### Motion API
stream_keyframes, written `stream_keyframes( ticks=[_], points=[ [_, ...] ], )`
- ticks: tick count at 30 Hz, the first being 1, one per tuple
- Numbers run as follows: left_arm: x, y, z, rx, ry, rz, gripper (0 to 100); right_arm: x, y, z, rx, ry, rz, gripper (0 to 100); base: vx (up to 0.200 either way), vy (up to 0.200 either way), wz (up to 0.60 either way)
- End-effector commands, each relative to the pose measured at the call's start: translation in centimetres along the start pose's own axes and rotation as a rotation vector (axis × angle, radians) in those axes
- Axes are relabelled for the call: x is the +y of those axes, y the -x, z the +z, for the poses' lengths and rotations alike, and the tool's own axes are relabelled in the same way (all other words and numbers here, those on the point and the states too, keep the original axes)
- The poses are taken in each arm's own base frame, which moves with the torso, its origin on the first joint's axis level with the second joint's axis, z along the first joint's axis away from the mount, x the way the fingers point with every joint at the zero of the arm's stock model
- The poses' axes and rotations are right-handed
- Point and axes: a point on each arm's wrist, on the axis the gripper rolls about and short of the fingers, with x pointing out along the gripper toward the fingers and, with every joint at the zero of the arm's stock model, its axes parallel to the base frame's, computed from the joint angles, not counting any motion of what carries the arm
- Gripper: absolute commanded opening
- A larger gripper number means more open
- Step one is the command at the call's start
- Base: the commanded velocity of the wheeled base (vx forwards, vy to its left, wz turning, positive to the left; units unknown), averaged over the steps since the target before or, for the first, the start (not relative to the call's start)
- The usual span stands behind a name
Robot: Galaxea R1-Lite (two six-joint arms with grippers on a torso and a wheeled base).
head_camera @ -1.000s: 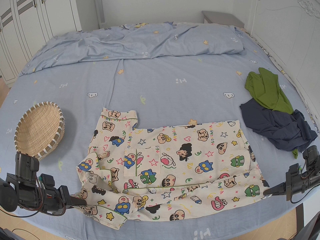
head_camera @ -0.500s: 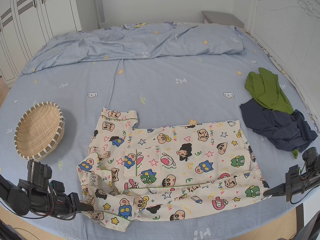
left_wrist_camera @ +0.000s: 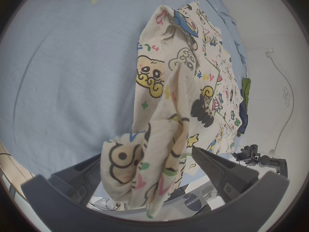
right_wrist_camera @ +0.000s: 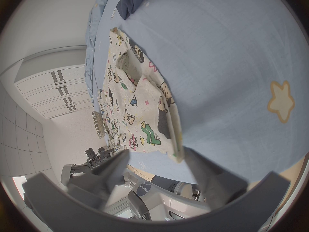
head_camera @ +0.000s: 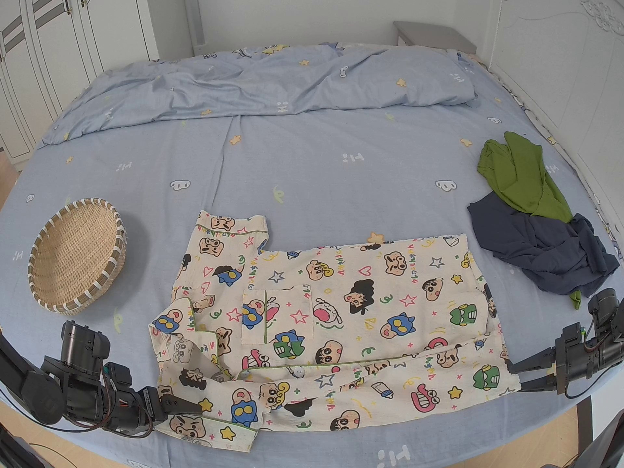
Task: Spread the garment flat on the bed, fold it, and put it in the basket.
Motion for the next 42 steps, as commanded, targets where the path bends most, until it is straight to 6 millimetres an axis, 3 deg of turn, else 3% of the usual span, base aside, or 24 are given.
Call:
stream_keyframes(
  ticks=[1, 6, 11, 12, 13, 16, 18, 23, 26, 28, 31, 37, 40, 42],
  points=[
    [0.0, 1.0, -0.3, -0.044, 0.008, -0.005, 100, 0.0, 0.4, -0.2, -0.018, -0.002, -0.001, 100, 0.0, 0.0, 0.0],
    [0.4, 3.2, -0.5, -0.147, 0.046, 0.002, 100, 0.1, 1.5, -0.2, -0.079, 0.006, -0.003, 100, 0.0, 0.0, 0.0],
    [-0.3, 7.8, 0.0, -0.271, 0.101, 0.012, 100, 1.0, 4.2, -0.2, -0.225, 0.066, -0.017, 100, 0.0, 0.0, 0.0],
    [-0.3, 7.9, 0.0, -0.272, 0.104, 0.012, 100, 1.0, 4.2, -0.2, -0.228, 0.07, -0.017, 100, 0.0, 0.0, 0.0],
    [-1.3, 9.6, 0.4, -0.312, 0.093, -0.004, 100, 1.7, 5.0, -0.1, -0.269, 0.108, -0.019, 100, 0.0, 0.0, 0.0],
    [-3.2, 11.8, 1.3, -0.381, 0.039, -0.059, 100, 3.1, 5.8, 0.4, -0.307, 0.178, -0.011, 100, 0.0, 0.0, 0.0],
    [-4.1, 12.5, 1.8, -0.403, 0.012, -0.085, 100, 3.8, 6.0, 0.6, -0.315, 0.215, -0.007, 100, 0.0, 0.0, 0.0],
    [-10.5, 13.6, 2.1, -0.364, -0.152, -0.277, 100, 7.2, 5.5, 1.9, -0.293, 0.381, 0.023, 100, 0.0, 0.0, 0.0],
    [-12.8, 12.8, 1.7, -0.286, -0.214, -0.338, 100, 8.6, 5.6, 2.8, -0.297, 0.432, 0.038, 100, 0.0, 0.0, 0.0],
    [-14.9, 10.8, 0.5, -0.173, -0.327, -0.39, 100, 10.6, 5.6, 3.8, -0.299, 0.478, 0.057, 100, 0.0, 0.0, 0.0],
    [-16.3, 9.0, -0.8, -0.094, -0.479, -0.415, 100, 11.8, 5.7, 4.5, -0.306, 0.493, 0.074, 100, 0.0, 0.0, 0.0],
    [-16.9, 3.8, -0.6, 0.018, -0.729, -0.328, 100, 11.9, 5.2, 4.3, -0.288, 0.499, 0.078, 100, 0.0, 0.0, 0.0],
    [-16.4, 1.3, -0.7, 0.118, -0.756, -0.31, 100, 11.8, 5.3, 4.2, -0.29, 0.494, 0.077, 100, 0.0, 0.0, 0.0],
    [-16.2, 0.7, -0.8, 0.146, -0.758, -0.308, 100, 11.8, 5.4, 4.2, -0.292, 0.495, 0.077, 100, 0.0, 0.0, 0.0]
  ],
)
